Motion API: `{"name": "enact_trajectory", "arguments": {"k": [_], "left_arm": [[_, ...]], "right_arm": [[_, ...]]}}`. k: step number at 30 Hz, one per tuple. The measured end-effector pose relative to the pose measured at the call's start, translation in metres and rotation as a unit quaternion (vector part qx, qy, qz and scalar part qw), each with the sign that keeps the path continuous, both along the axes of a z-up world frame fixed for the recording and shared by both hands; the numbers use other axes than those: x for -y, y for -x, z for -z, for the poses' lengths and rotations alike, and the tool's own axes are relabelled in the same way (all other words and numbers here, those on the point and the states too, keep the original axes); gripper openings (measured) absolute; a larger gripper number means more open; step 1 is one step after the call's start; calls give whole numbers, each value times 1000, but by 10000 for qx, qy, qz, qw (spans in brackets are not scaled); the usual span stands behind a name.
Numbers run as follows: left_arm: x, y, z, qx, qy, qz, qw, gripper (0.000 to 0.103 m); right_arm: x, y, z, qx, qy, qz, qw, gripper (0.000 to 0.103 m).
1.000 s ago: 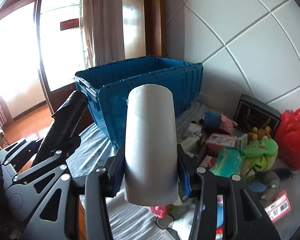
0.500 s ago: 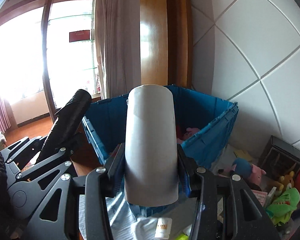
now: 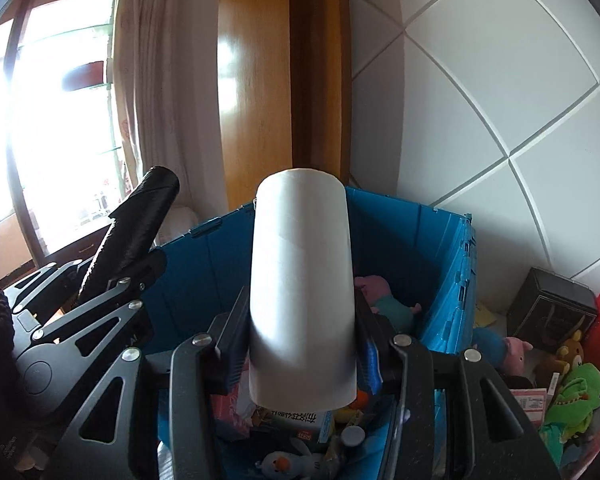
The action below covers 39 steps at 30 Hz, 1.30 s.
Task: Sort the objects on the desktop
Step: 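Open the left gripper over the crate while the right gripper releases the white roll inside, then withdraw both open tools from the crate back over the table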
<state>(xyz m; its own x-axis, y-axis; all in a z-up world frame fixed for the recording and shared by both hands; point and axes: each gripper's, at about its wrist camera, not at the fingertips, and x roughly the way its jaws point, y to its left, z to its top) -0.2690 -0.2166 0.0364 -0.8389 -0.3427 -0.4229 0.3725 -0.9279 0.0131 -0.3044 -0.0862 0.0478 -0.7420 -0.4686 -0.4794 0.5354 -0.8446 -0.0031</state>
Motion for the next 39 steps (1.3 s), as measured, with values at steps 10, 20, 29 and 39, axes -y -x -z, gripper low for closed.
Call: {"name": "enact_trajectory", "arguments": {"k": [10,20,29,39], "left_arm": [[24,31,18,38,-102,252,9996,76],[30,28,27,240,-236,301,9990,80],[25,-8,35,328,-295,253,9987,82],[18,-41,32,216,-298,304,9989,82]], "right_arm": [[15,26,8,79,-273,595,9978,56],[3,28,4,72,-298,965,9949,103],[-23,1,1,53,-291,1117,9933,103],[-31,-37,-1,-60,-330,1066,9937,103]]}}
